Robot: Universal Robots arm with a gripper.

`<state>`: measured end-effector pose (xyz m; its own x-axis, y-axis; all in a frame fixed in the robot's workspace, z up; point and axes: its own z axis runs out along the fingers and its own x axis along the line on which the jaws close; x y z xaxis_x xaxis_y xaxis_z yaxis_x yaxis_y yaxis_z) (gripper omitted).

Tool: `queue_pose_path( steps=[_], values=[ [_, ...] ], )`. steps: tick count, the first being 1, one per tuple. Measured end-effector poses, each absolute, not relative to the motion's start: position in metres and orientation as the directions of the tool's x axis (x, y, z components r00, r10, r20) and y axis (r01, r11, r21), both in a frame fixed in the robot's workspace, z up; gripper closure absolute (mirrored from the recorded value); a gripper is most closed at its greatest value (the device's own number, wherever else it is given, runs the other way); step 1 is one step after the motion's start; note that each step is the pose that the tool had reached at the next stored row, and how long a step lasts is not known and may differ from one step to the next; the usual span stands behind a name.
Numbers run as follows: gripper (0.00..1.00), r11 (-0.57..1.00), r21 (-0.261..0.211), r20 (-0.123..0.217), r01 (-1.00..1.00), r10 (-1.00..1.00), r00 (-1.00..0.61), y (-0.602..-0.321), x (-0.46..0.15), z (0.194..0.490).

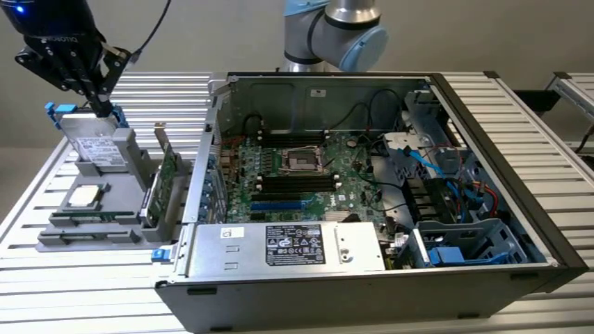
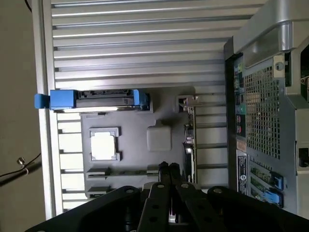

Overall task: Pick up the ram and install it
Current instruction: 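Reach for the ram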

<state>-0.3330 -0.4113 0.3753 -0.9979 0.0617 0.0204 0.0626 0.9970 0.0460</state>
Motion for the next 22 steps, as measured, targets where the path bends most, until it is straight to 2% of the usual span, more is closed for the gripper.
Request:
queue_pose_path(
  steps=[9,22],
  values=[
    [0.9,0.997,0.045,0.041,0.061,0.059,-0.997,-0.424,-0.343,0.369],
    [0.9,0.997,0.045,0.043,0.06,0.058,-0.997,-0.456,-0.362,0.365]
  ],
)
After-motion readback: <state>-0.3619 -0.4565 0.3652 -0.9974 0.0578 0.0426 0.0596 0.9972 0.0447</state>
